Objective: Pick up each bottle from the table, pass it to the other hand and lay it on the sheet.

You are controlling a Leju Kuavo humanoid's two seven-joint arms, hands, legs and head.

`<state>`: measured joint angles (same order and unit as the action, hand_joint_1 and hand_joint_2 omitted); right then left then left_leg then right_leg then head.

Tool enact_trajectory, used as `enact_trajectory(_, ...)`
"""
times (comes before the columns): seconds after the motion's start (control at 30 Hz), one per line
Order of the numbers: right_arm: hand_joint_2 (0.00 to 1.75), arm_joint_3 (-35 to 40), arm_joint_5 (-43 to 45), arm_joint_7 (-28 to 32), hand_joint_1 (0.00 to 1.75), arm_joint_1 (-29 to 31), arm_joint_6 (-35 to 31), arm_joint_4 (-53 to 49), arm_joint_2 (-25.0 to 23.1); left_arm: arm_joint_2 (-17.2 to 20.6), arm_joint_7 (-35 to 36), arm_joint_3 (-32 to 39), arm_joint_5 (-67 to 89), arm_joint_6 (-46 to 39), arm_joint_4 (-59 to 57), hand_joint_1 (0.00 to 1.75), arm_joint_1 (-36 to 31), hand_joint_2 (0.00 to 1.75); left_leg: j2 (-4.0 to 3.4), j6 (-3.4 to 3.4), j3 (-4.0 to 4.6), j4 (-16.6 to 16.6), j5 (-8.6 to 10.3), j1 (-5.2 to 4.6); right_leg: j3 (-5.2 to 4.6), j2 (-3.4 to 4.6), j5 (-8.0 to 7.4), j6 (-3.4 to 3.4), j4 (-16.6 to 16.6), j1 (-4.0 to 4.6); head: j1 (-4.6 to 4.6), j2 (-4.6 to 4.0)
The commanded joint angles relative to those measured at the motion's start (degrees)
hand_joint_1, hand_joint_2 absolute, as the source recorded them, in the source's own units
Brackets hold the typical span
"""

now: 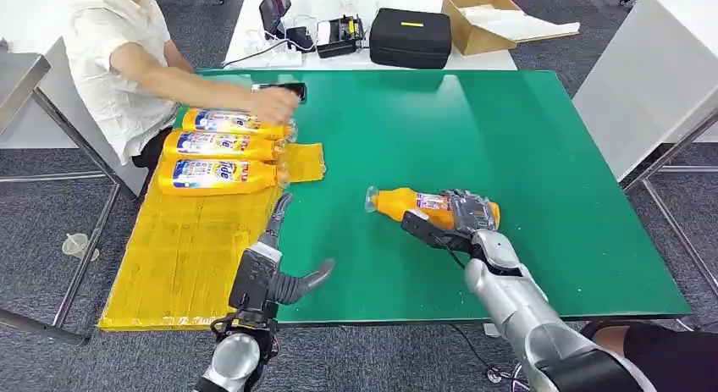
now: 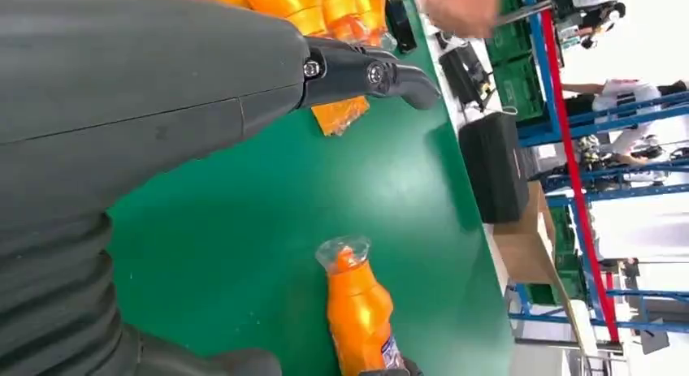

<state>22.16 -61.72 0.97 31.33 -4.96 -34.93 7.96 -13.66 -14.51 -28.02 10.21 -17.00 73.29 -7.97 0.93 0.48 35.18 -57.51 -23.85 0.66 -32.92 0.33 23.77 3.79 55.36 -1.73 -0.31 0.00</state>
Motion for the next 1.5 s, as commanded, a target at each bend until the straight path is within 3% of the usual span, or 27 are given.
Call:
enact_trajectory(0.03,1.75,-1.5,15.1,11.2,1.75,-3.6,13.6,-1.9,4.5,1.3,-1.3,-1.1,-1.9,1.6,-3.9,0.00,-3.1,1.75,0.24,0.01,-0.19,0.1,0.01,0.07,0.32,-0.36,0.07,-0.23,-0.1,0.11,0.00,0.00)
enact_trajectory(0.17,1.75,0.2,20.7,12.9,1.75,-2.4,17.6,-3.3,6.2,1.6,-1.6,-1.8,-3.3,2.3,-4.3,0.00,-3.8,1.75,-0.08,-0.06,-0.46,0.1,-0.14,0.07,0.43,-0.08,-0.04,-0.25,-0.2,0.12,0.00,0.00)
enact_trajectory(0.47,1.75,1.1,29.2,15.7,1.75,-2.9,20.0,-6.8,6.4,1.0,-2.0,-1.3,-6.5,2.9,-5.0,0.00,-4.1,1.75,-0.29,-0.06,-0.64,0.1,-0.13,0.03,0.51,0.10,-0.02,-0.19,-0.2,0.11,0.00,0.00)
enact_trajectory(0.57,1.75,1.5,35.7,18.6,1.75,-4.0,21.5,-12.8,6.3,-0.3,2.1,1.2,-21.2,10.4,-6.4,0.00,-3.0,1.75,-0.35,-0.05,-0.63,0.0,-0.16,0.03,0.50,0.18,-0.02,-0.15,-0.1,0.10,0.00,0.00)
enact_trajectory(0.63,1.75,2.0,41.0,20.6,1.75,-4.2,23.2,-17.5,5.5,0.9,4.5,0.7,-31.7,14.6,-9.1,0.00,-3.0,1.75,-0.46,-0.06,-0.64,0.1,-0.16,0.00,0.47,0.30,-0.03,-0.17,-0.1,0.08,0.00,0.00)
enact_trajectory(0.77,1.75,3.5,45.2,21.0,1.75,-5.5,22.3,-24.6,2.6,2.6,3.4,-2.7,-35.4,16.0,-13.6,0.00,-4.5,1.75,-0.63,-0.09,-0.52,0.1,-0.19,0.00,0.34,0.43,-0.04,-0.28,-0.1,0.08,0.00,0.00)
enact_trajectory(1.03,1.75,11.3,43.7,22.0,1.75,-3.5,17.8,-28.6,-5.1,2.0,4.5,-3.8,-40.5,20.3,-14.3,0.00,-6.4,1.75,-0.75,0.00,-0.07,0.0,-0.18,0.02,-0.08,0.55,0.02,-0.24,0.1,0.09,0.00,0.00)
enact_trajectory(1.5,1.75,16.8,45.4,22.4,1.75,-7.6,15.6,-27.6,-7.4,-0.9,-2.7,-3.7,-34.7,9.8,-5.2,0.00,-6.1,1.75,-0.28,0.02,0.20,0.0,-0.08,0.03,-0.19,0.15,0.03,-0.16,0.0,0.06,0.00,0.00)
